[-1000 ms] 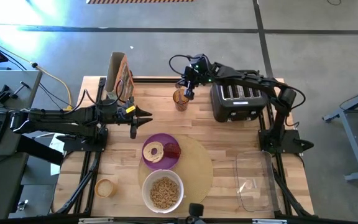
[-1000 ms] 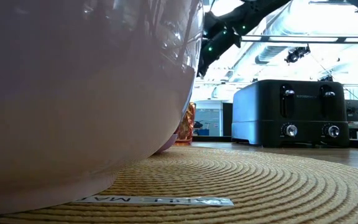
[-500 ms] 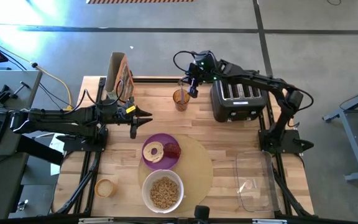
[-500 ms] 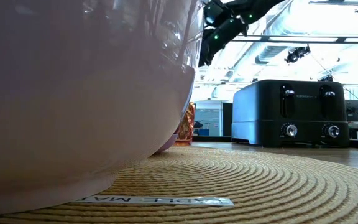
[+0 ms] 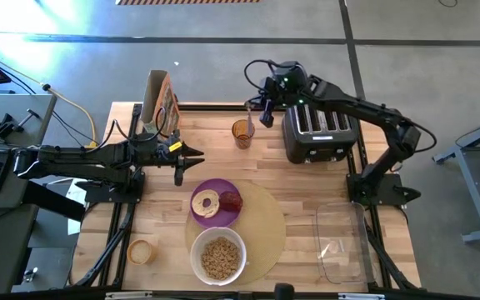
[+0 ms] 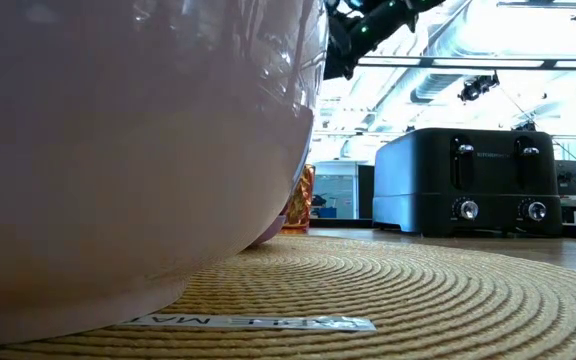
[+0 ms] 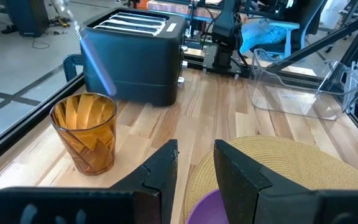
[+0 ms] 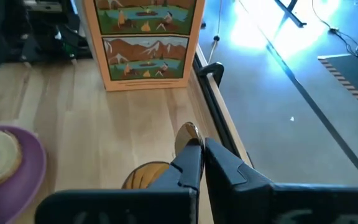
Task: Arrange a breakfast setting
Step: Put the violet spoon on the yellow mat to the right of the white bowl
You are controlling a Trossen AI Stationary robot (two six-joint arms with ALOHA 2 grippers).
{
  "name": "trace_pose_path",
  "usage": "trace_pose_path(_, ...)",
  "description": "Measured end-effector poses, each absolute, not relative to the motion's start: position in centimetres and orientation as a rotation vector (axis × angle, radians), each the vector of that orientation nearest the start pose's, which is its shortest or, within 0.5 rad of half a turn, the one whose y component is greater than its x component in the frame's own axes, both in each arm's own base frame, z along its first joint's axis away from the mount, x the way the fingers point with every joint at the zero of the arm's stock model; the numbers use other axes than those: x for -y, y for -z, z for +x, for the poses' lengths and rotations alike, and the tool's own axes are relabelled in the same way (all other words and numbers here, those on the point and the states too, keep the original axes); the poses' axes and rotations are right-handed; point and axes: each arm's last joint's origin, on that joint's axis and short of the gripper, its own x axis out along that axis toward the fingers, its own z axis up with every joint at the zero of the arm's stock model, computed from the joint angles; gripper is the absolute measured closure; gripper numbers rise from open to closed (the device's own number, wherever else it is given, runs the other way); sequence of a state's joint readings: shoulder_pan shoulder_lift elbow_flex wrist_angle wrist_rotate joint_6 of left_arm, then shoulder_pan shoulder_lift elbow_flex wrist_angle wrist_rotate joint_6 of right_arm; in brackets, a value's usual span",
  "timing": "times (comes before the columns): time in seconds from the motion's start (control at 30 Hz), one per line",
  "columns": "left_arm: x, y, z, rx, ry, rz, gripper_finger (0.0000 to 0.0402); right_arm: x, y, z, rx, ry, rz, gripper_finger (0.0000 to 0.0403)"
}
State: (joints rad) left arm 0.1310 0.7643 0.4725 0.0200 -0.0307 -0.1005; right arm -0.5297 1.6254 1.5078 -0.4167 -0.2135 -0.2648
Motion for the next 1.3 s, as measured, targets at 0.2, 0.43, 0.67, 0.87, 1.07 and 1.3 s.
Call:
trace_pose_path(0.2, -2.4, -24.7, 17.3, -0.263, -0.174, -0.113, 0.0307, 17.0, -36.0, 30.7, -0.551, 0.236, 0.004, 0.0403)
trace_pose_path(0.43, -2.4, -24.7, 17.3, -0.263, -0.175, -0.116, 0.0307, 15.1, -35.8, 30.8, -0.606, 0.191, 0.096, 0.0403)
trace_pose_path(0.67, -2.4, -24.7, 17.3, -0.263, -0.175, -0.116, 0.0307, 12.7, -35.6, 31.7, -0.629, 0.14, 0.161, 0.0403)
trace_pose_path(0.87, -2.4, -24.7, 17.3, -0.263, -0.175, -0.115, 0.0307, 10.3, -35.4, 32.4, -0.658, 0.089, 0.191, 0.0403)
trace_pose_path(1.07, -2.4, -24.7, 17.3, -0.264, -0.174, -0.115, 0.0307, 7.6, -35.2, 32.9, -0.692, 0.021, 0.188, 0.0403)
trace_pose_path(1.3, -2.4, -24.7, 17.3, -0.264, -0.174, -0.115, 0.0307, 4.6, -34.9, 33.3, -0.74, -0.014, 0.201, 0.0403)
